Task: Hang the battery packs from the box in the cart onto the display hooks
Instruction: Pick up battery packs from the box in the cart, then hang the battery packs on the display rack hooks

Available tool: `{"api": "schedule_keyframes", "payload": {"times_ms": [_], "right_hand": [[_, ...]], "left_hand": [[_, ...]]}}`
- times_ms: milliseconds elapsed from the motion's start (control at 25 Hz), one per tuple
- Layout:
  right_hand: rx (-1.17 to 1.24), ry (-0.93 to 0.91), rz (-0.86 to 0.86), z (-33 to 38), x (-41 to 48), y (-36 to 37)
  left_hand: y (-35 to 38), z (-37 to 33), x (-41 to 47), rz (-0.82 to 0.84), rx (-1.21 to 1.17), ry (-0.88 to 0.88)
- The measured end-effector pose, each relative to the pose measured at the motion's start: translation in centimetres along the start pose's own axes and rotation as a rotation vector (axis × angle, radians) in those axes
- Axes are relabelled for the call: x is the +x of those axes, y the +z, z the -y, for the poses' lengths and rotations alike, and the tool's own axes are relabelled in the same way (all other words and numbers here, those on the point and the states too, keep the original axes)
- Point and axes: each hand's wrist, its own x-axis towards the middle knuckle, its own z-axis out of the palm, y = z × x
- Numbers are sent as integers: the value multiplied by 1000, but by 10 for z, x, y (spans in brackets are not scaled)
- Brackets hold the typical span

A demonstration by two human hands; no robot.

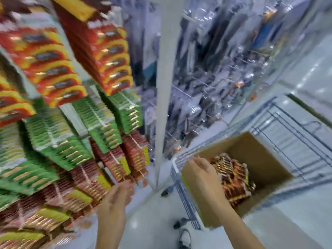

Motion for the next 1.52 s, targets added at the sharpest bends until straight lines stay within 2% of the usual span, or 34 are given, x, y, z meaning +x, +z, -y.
{"api": "schedule_keyframes", "payload": {"times_ms": [200,400,600,680,840,1000,1160,1240,1320,1440,1520], "right_hand": [[-20,171,-127,-53,16,-94],[-84,310,-218,-94,53,-188],[-70,438,-217,-134,81,-256],[-75,469,-213,-141,87,-273],[-58,527,-195,-146,102,-290],[-8,570,-194,-151,113,-293],[15,600,-161,-156,124,-294],[12,609,-152,-160,128,-297],[23,617,-156,-162,132,-300],[26,636,-150,-164,142,-302],[57,650,-152,-164,155,-304]], "left_hand": [[110,32,-27,291,166,-114],[211,55,-43,388,315,-148],[312,80,-31,388,326,-186],[357,94,-12,364,296,-283],[436,147,60,192,257,-575],[462,221,127,5,420,-718],[470,273,160,20,725,-703],[469,291,171,38,803,-679],[463,296,176,5,773,-694],[459,283,174,-114,378,-779],[462,242,148,-109,172,-835]]}}
